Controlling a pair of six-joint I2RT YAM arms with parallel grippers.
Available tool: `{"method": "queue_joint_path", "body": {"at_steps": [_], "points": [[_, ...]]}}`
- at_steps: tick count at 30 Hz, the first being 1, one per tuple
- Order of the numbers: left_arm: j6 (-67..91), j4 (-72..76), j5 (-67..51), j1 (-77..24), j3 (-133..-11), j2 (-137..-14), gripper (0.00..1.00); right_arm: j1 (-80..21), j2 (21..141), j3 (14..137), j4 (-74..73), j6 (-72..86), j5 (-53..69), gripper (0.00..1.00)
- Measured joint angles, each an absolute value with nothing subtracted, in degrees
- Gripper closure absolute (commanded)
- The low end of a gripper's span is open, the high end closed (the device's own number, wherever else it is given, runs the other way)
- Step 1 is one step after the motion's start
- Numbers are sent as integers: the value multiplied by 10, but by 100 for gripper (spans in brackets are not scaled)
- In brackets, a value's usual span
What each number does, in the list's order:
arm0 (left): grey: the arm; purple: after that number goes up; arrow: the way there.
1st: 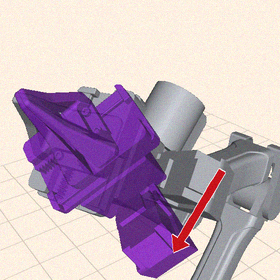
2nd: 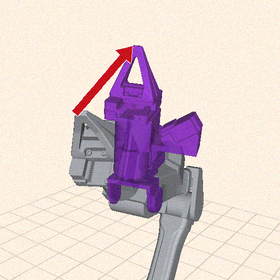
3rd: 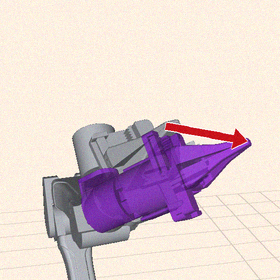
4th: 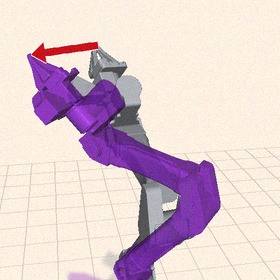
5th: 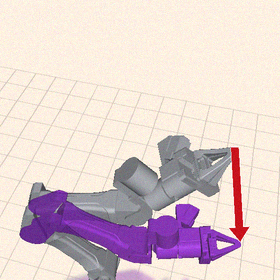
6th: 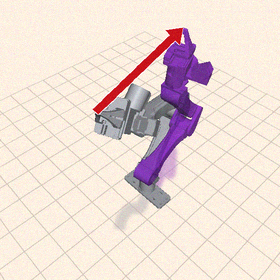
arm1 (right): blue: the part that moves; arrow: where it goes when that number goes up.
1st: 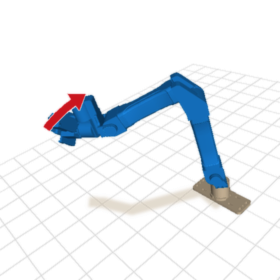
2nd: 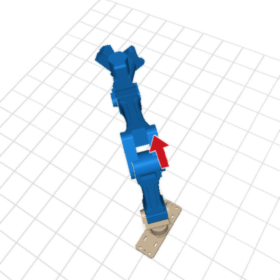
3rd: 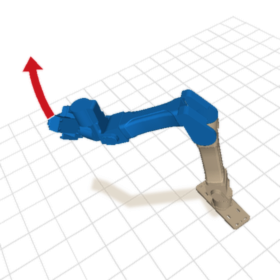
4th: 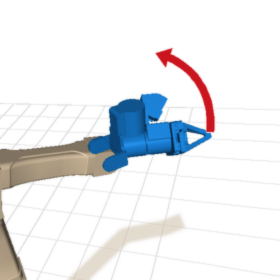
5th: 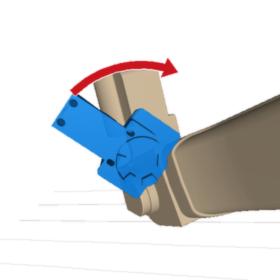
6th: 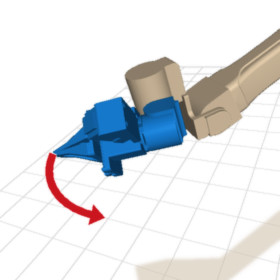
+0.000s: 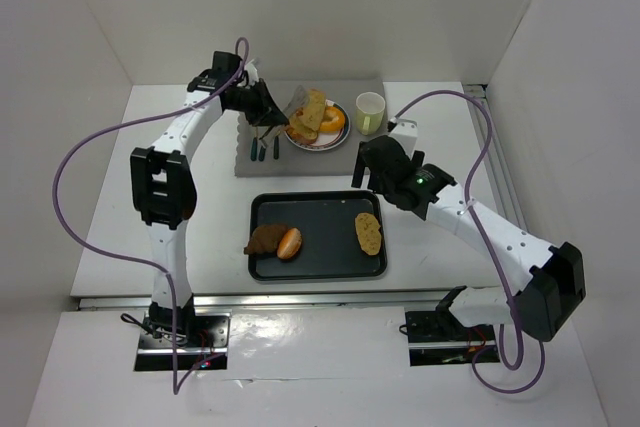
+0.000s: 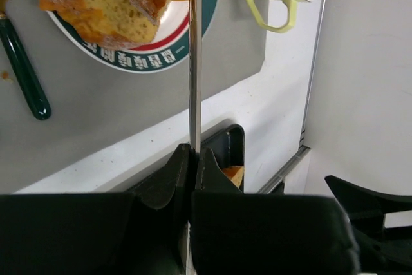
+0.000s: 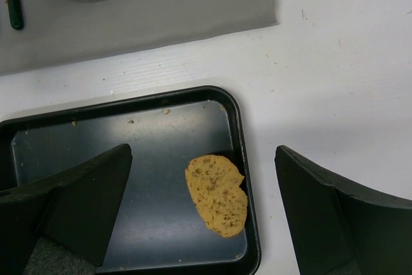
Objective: Place the bread
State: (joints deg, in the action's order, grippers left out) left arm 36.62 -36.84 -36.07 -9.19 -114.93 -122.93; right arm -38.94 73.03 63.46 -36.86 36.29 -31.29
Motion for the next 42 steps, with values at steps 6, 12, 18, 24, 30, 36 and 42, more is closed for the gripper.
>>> {"method": "queue_joint_path", "body": {"at_steps": [6,12,18,24,30,36,42], "points": [[367,-354,-356,-87,-1148,-1246,61,-389,733,635,-368,363,-313,1],[365,-356,-347,-86,-1143,-1245,37,-389,733,635,-368,363,-311,1],[363,-362,-332,-86,-1140,-1243,38,-389,733,635,-369,365,-306,1],[360,-376,-302,-86,-1122,-1212,42,-389,730,635,-369,370,-300,1],[347,-383,-268,-86,-1107,-1149,42,-389,718,635,-369,374,-295,1],[325,-396,-230,-68,-1064,-1078,42,-389,713,634,-369,379,-295,1],[281,-406,-142,-1,-990,-1016,46,-389,713,633,-366,378,-290,1]]}}
